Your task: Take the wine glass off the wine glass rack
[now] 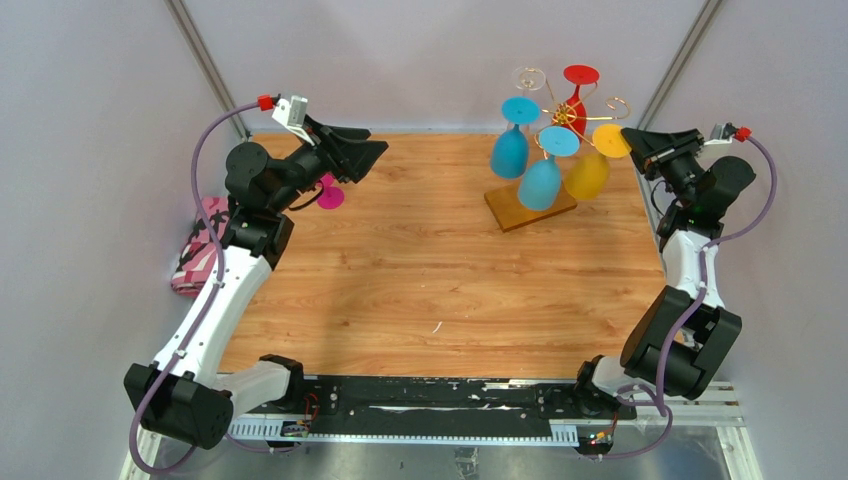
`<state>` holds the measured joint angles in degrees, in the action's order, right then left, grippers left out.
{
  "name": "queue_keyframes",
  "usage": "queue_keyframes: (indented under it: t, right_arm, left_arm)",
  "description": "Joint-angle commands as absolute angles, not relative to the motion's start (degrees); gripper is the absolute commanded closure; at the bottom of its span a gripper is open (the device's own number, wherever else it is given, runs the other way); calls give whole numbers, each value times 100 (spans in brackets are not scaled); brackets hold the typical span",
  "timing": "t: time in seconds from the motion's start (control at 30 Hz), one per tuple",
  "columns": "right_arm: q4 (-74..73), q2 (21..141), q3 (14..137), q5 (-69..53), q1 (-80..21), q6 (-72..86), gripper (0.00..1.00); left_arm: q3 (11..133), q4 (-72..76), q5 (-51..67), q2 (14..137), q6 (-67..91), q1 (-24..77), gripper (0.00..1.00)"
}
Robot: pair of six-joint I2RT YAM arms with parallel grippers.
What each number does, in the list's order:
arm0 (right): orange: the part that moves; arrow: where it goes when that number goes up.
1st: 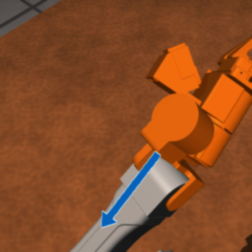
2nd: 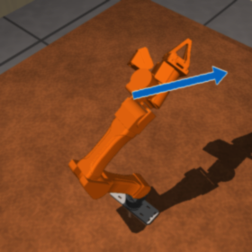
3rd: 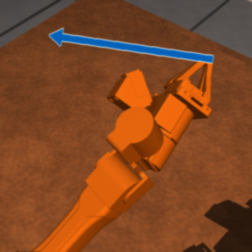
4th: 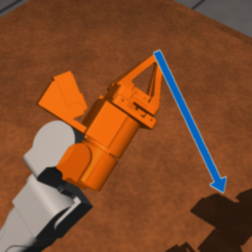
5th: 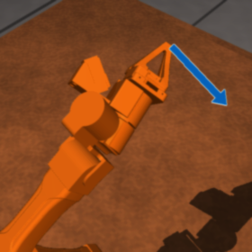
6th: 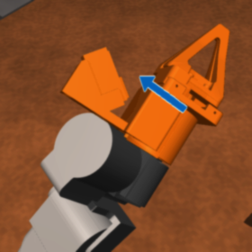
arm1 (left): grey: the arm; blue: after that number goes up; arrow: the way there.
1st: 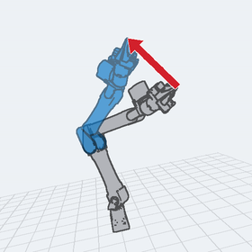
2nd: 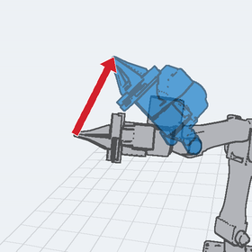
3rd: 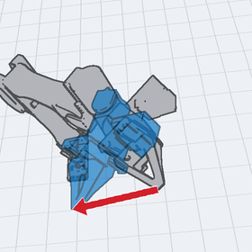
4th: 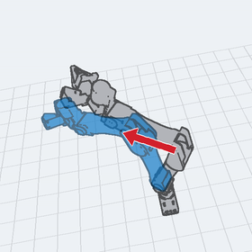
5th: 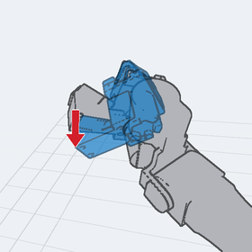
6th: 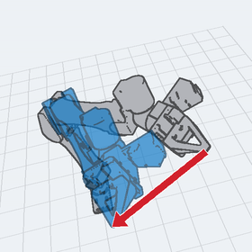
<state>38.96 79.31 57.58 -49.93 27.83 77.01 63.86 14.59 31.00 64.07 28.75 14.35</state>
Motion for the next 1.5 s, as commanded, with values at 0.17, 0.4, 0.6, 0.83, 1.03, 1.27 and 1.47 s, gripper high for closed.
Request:
queue_keyframes:
  t: [0.17,0.4,0.6,0.83,1.03,1.27,1.47]
  right_arm:
    - [3501,7965,6013,-5019,2708,7570,100]
    - [3003,7828,6321,-4807,2792,7422,100]
    - [2860,7820,6582,-4962,2795,7508,100]
    - [2365,7699,6611,-5134,2688,7226,100]
    - [2273,7724,6675,-5230,2327,7114,100]
    - [2201,7883,6935,-5135,2099,7028,100]
    - [2170,8166,7187,-4954,2089,6971,100]
  left_arm:
    - [6302,1578,3153,6380,2921,1450,38]
    - [6268,1573,3189,6364,2948,1450,38]
    - [6227,1573,3187,6329,2938,1450,38]
    - [6209,1573,3182,6342,2951,1450,38]
    - [6225,1573,3182,6341,2953,1450,38]
    - [6246,1573,3203,6381,2986,1450,38]
    - [6248,1573,3226,6396,2996,1450,38]
